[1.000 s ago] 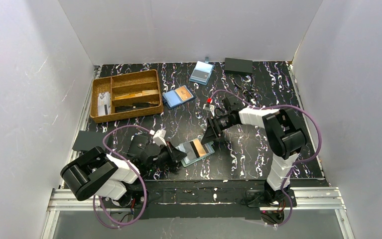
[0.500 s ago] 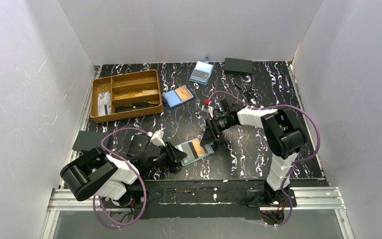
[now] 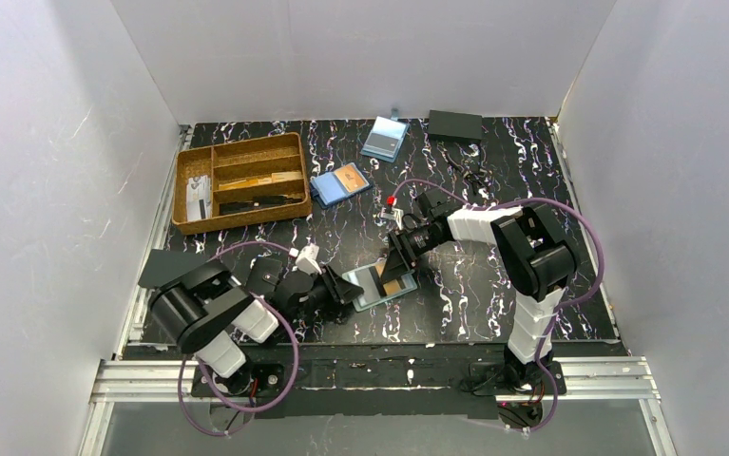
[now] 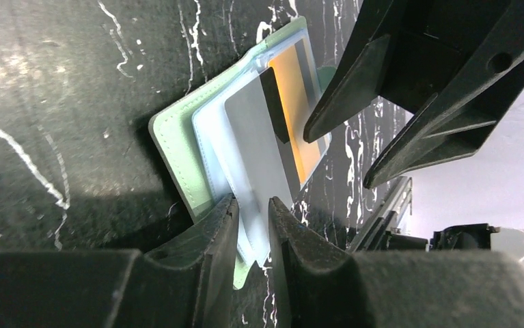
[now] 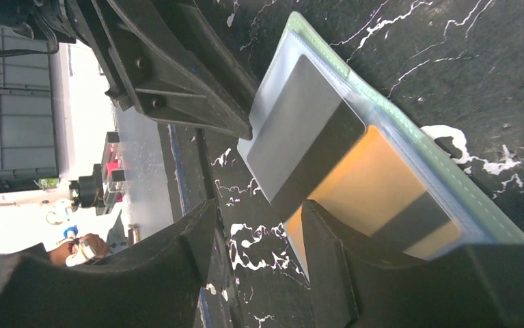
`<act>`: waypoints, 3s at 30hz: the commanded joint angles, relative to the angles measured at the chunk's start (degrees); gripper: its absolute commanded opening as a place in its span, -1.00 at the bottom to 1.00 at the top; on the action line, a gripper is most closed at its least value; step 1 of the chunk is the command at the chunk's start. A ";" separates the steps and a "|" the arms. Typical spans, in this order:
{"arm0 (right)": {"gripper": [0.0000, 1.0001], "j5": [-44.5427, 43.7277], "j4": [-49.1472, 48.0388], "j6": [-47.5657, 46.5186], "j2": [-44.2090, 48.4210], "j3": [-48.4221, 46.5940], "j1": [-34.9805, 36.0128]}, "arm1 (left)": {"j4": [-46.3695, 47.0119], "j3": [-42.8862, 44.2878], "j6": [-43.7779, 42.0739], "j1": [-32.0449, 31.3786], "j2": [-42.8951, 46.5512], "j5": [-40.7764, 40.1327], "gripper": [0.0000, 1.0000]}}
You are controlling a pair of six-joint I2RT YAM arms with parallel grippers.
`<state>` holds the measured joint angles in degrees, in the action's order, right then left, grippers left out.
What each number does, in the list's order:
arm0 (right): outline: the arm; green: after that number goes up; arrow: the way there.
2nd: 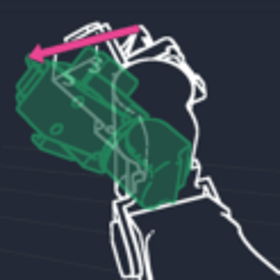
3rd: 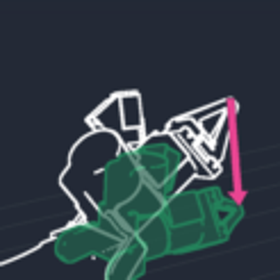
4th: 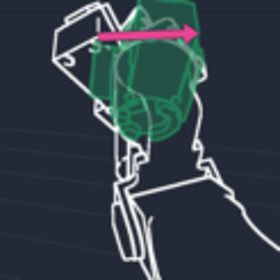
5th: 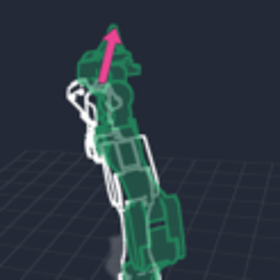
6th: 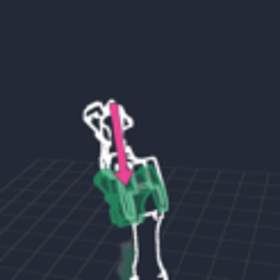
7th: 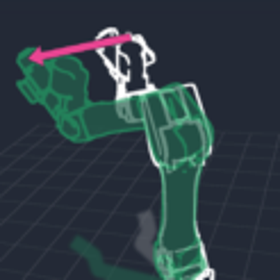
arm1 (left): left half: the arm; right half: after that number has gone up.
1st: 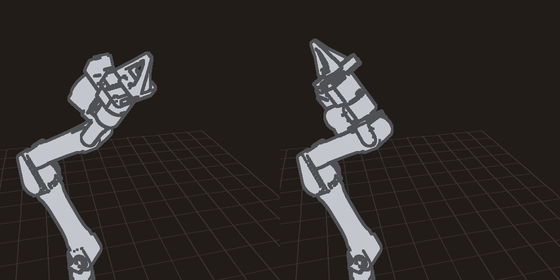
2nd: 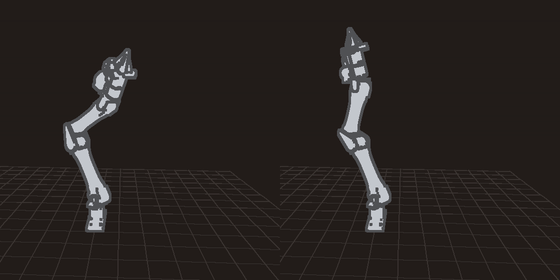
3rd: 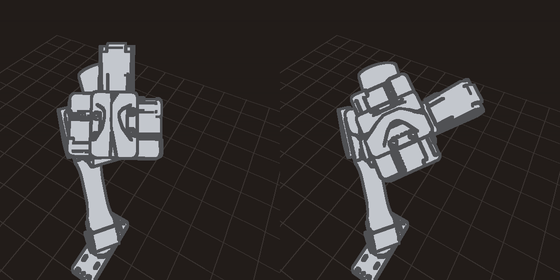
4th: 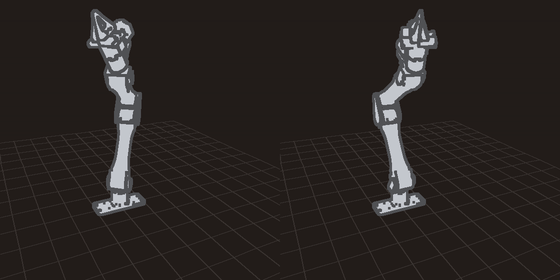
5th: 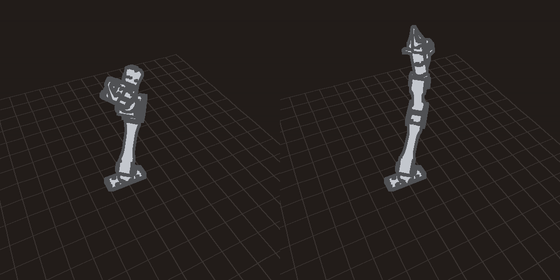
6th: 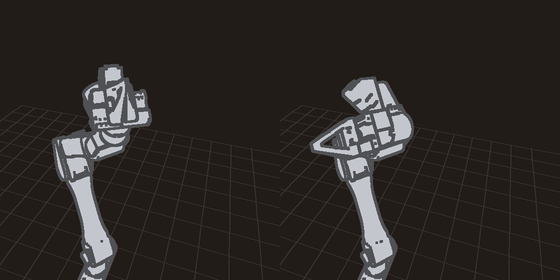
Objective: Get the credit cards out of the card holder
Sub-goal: Remove the credit card from the card holder.
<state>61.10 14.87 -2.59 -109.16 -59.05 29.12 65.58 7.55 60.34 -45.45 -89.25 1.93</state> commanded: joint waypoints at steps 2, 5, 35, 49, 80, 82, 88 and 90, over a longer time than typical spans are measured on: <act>0.15 -2.15 0.83 -0.73 -0.38 -0.72 0.14 | 12.94 0.68 3.49 0.81 -9.91 3.27 -0.55; 0.15 -4.46 1.48 -0.73 -1.02 -1.06 0.14 | 15.98 2.70 5.89 1.29 -15.19 6.45 -0.51; 0.15 -1.51 9.42 -8.37 1.25 -4.67 -1.24 | 15.56 5.87 5.33 1.33 -18.76 5.60 -1.00; 0.27 2.74 4.11 -4.19 4.75 -1.79 -4.60 | 16.68 4.97 -1.69 1.33 -1.48 8.90 -1.00; -0.97 12.82 -4.21 3.97 2.78 0.27 -4.76 | 16.77 0.19 3.12 2.04 2.50 4.62 -0.59; -0.97 10.62 -4.12 4.04 2.55 0.30 -4.78 | 16.77 0.18 3.19 2.49 1.92 5.63 -0.85; -0.97 2.30 1.46 -0.41 1.99 -1.38 -5.29 | 16.60 -1.36 3.90 3.74 -0.91 4.46 -1.00; -0.97 -1.27 4.52 -2.48 1.94 -2.20 -5.44 | 16.53 -2.09 4.14 3.79 -2.26 3.42 -1.00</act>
<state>67.29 13.67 -0.16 -106.37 -59.16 24.38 80.97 7.03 64.40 -42.24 -89.78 7.25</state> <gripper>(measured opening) 0.033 0.009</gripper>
